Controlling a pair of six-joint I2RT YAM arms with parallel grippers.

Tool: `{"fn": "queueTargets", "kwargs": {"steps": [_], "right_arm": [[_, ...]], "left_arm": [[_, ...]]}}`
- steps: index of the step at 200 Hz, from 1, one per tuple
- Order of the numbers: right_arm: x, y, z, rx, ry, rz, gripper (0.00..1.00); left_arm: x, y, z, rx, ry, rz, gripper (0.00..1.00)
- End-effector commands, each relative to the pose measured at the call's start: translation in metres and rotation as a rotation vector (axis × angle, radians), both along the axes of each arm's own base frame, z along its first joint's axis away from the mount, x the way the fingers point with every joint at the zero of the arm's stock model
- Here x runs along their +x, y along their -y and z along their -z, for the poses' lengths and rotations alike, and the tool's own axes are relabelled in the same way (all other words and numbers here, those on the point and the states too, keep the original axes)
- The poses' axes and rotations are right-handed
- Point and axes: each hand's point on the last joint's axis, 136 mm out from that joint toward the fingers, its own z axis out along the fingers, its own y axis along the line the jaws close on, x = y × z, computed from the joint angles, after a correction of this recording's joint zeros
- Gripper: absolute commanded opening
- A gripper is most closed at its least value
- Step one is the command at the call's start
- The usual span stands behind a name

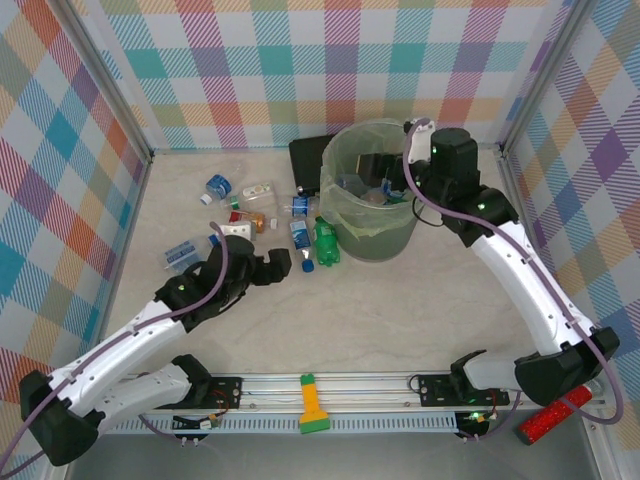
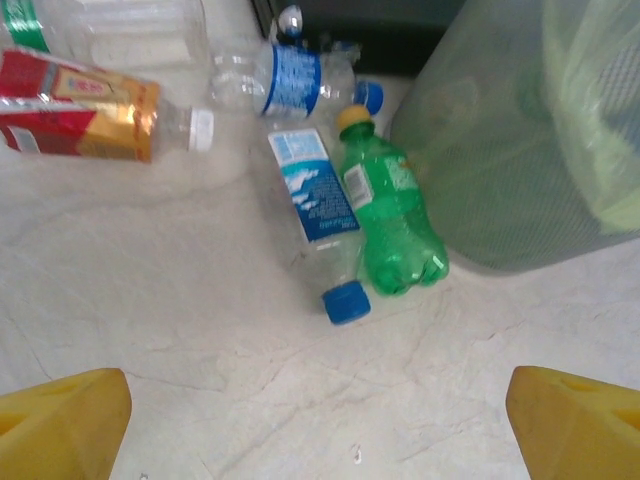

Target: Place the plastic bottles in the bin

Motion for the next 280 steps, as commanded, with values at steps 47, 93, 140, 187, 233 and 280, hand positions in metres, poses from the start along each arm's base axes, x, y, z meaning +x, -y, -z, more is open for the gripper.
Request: {"fn": "queueTargets", "kwargs": {"steps": [47, 93, 140, 187, 233, 280], "right_arm": [[-0.027, -0.013, -0.007, 0.047, 0.007, -0.063, 0.99], [-0.032, -0.009, -0.008, 0.030, 0.015, -0.057, 0.99], [-0.036, -0.007, -0.008, 0.025, 0.018, -0.053, 0.99], [-0.039, -0.007, -0.007, 0.028, 0.013, -0.055, 0.99], [-0.042, -0.005, -0.009, 0.023, 0.018, -0.054, 0.99], [-0.042, -0.007, -0.006, 0.025, 0.010, -0.059, 0.99]], "left_arm": [[0.012, 0.034, 0.075, -0.006, -0.248, -0.033, 0.80], [0.033, 0.064, 0.113, -0.030, -0.347, -0.052, 0.66], [0.054, 0.079, 0.123, -0.039, -0.337, -0.082, 0.62], [0.068, 0.081, 0.136, -0.027, -0.342, -0.110, 0.60], [0.075, 0.085, 0.150, -0.034, -0.364, -0.110, 0.56], [0.077, 0.080, 0.146, -0.027, -0.341, -0.114, 0.38]]}}
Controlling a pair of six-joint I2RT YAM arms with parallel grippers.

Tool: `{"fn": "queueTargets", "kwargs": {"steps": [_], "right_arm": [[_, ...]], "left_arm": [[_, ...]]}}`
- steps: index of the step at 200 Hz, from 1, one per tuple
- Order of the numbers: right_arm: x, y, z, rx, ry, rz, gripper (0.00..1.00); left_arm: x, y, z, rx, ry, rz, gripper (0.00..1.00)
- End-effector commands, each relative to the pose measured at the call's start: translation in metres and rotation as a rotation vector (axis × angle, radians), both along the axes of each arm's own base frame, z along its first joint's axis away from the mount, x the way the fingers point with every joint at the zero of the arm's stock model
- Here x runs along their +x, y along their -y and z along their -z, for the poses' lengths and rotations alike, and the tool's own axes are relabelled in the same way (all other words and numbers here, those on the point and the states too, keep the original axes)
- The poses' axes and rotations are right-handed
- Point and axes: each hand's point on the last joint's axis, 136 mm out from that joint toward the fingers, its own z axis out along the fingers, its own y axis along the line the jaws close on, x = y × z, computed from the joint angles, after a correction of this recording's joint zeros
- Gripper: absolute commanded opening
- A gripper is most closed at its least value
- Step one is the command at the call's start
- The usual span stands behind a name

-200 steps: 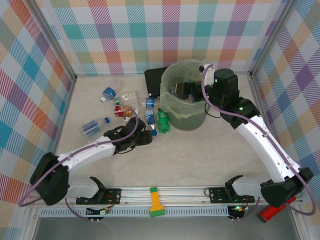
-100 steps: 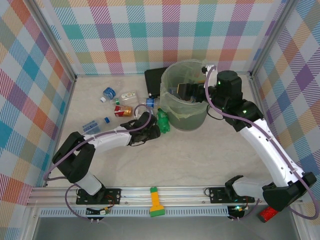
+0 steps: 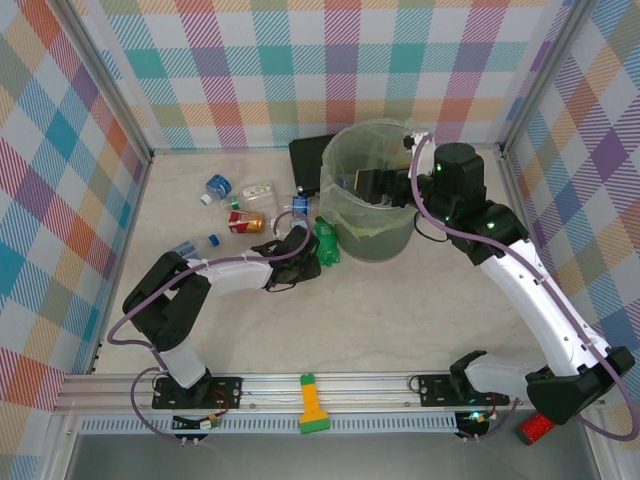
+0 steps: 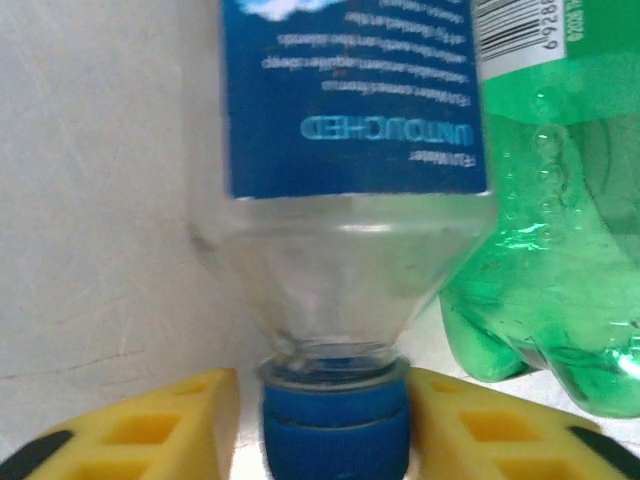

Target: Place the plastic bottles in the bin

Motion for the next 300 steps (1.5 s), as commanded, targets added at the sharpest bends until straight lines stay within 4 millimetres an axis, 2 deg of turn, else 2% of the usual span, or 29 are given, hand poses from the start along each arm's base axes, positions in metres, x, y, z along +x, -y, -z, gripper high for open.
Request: {"fn": "queueTargets", "kwargs": {"steps": [1, 26, 61, 101, 160, 225, 268, 300], "right_arm": [[-0.005, 0.001, -0.001, 0.007, 0.006, 0.000, 0.99], [-0.005, -0.001, 0.000, 0.010, 0.003, -0.006, 0.99], [-0.006, -0.003, 0.000, 0.016, -0.001, -0.014, 0.99], [-0.009, -0.013, -0.003, 0.043, -0.005, -0.060, 0.99], [-0.015, -0.044, -0.021, 0.131, -0.008, -0.216, 0.99], [-0.019, -0.086, -0.031, 0.206, -0.085, -0.391, 0.99], [-0.014, -0.113, -0.025, 0.256, -0.213, -0.482, 1.00], [-0.015, -0.137, -0.017, 0.266, -0.286, -0.549, 0.95]], "left_arm": [[0.013, 0.002, -0.015, -0.027, 0.046, -0.013, 0.37], [0.012, -0.001, -0.021, -0.026, 0.061, -0.009, 0.25], [0.006, -0.008, -0.038, -0.027, 0.090, 0.004, 0.24], [-0.007, -0.021, -0.080, -0.070, 0.189, 0.018, 0.24], [-0.030, -0.033, -0.157, -0.096, 0.398, 0.127, 0.24], [-0.057, -0.030, -0.224, -0.167, 0.625, 0.305, 0.23], [-0.071, -0.031, -0.253, -0.201, 0.689, 0.356, 0.24], [-0.081, -0.026, -0.268, -0.246, 0.700, 0.403, 0.24]]}}
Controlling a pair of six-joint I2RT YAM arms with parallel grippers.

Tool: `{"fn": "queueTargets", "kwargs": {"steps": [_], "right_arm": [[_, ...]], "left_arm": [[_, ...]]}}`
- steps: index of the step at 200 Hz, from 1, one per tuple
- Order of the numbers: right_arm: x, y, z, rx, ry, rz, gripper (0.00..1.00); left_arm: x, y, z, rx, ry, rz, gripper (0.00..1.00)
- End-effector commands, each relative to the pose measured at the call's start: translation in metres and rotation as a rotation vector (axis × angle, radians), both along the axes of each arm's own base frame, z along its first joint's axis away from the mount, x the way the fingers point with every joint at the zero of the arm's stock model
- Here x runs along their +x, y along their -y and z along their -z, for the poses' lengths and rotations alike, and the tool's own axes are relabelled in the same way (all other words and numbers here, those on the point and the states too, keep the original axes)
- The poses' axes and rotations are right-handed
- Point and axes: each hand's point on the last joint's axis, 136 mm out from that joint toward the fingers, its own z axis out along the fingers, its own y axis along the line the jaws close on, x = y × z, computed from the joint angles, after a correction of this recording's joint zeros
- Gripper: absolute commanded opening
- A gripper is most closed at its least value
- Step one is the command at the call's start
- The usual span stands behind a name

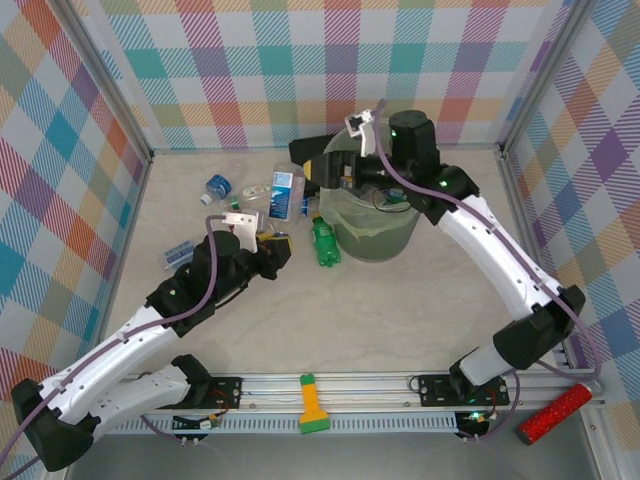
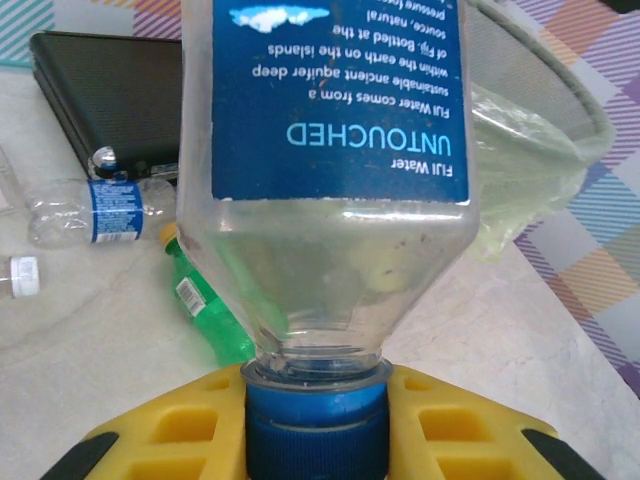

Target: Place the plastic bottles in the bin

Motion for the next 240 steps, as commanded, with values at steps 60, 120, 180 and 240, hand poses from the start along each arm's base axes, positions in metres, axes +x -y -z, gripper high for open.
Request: {"fn": "queueTargets", "kwargs": {"steps": [60, 120, 180, 240], "right_arm": [[-0.017, -0.050, 0.022, -0.015, -0.139, -0.161, 0.91], [-0.023, -0.060, 0.022, -0.005, -0.154, -0.204, 0.61], [-0.020, -0.051, 0.012, -0.005, -0.097, -0.152, 0.57], [-0.009, -0.023, -0.012, 0.006, 0.018, -0.025, 0.53]], "left_arm": [[-0.019, 0.005, -0.040, -0.061, 0.073, 0.090, 0.23], [-0.019, 0.007, -0.036, -0.056, 0.060, 0.098, 0.23], [-0.015, 0.002, -0.032, -0.033, 0.048, 0.061, 0.51], [-0.015, -0.015, -0.034, -0.042, 0.070, -0.013, 0.97]]}}
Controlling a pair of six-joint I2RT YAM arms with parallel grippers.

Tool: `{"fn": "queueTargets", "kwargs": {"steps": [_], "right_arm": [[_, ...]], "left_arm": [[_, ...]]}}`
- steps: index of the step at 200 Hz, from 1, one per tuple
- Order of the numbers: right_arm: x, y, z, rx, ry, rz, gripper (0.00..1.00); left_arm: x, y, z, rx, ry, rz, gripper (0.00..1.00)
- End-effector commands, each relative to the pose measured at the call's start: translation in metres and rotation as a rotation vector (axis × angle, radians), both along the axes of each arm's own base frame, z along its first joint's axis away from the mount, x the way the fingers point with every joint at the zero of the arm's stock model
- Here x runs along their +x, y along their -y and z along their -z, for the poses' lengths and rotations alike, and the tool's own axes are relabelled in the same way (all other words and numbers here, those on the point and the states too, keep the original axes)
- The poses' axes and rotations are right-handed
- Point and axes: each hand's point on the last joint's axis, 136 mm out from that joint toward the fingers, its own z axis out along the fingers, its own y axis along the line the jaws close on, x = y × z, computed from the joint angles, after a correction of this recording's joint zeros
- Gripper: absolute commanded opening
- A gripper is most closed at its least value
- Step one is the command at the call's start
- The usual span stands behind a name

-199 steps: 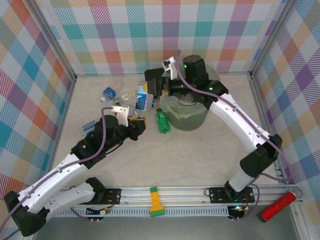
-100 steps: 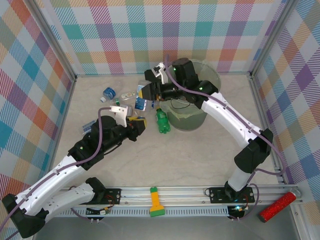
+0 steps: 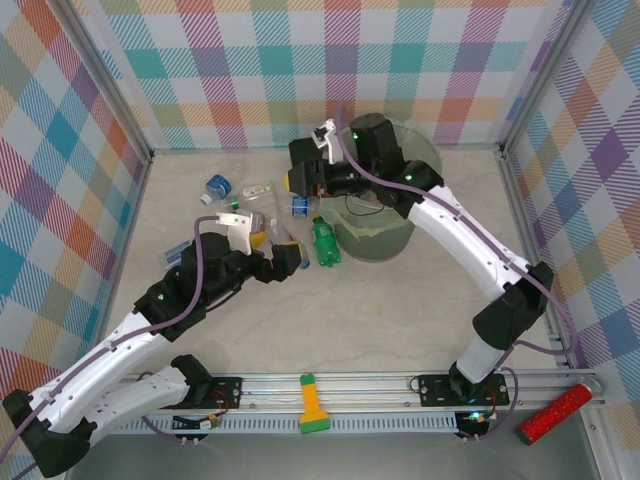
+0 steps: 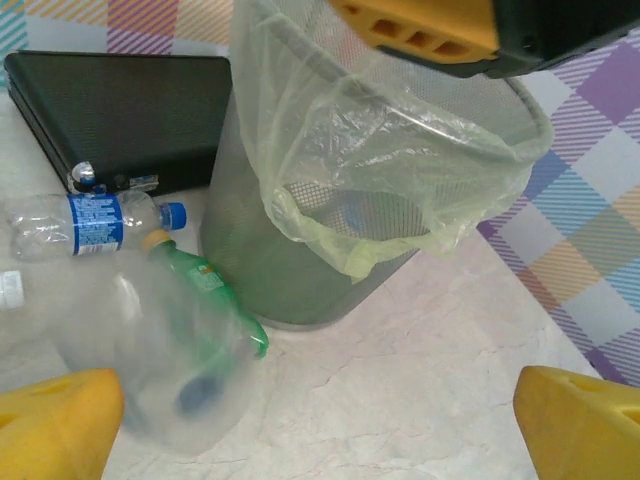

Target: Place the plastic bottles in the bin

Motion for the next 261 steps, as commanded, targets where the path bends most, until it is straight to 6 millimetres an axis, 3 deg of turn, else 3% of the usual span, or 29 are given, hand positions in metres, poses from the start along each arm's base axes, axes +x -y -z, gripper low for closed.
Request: {"fn": "queueTargets", "kwargs": {"steps": [1, 41, 72, 91, 108, 150, 166, 201, 261], "right_arm": [[-0.002, 0.019, -0.036, 0.044, 0.129, 0.049, 0.53], [0.005, 0.027, -0.017, -0.034, 0.124, 0.101, 0.67], [0.007, 0.040, -0.017, -0.064, 0.172, 0.156, 0.71], [0.005, 0.045, -0.019, -0.077, 0.195, 0.164, 0.75], [0.006, 0.050, -0.019, -0.090, 0.200, 0.179, 0.80], [0.004, 0.061, -0.021, -0.100, 0.222, 0.202, 0.86], [0.003, 0.066, -0.022, -0.105, 0.228, 0.217, 1.00], [0.000, 0.079, -0.022, -0.109, 0.235, 0.245, 0.99], [-0.006, 0.102, -0.020, -0.115, 0.227, 0.297, 0.99]], "left_arm": [[-0.002, -0.009, -0.014, -0.024, 0.037, -0.038, 0.97], [0.012, -0.017, 0.020, 0.026, -0.030, -0.135, 0.99], [0.025, -0.041, 0.092, 0.177, -0.181, -0.304, 1.00], [0.023, -0.032, 0.130, 0.229, -0.273, -0.267, 1.00], [0.018, -0.024, 0.151, 0.243, -0.325, -0.227, 1.00], [-0.004, 0.001, 0.170, 0.239, -0.399, -0.046, 0.97], [-0.014, 0.011, 0.177, 0.251, -0.427, 0.008, 0.95], [-0.038, 0.037, 0.191, 0.348, -0.420, 0.098, 0.95], [-0.056, 0.069, 0.209, 0.510, -0.394, 0.149, 0.97]]}}
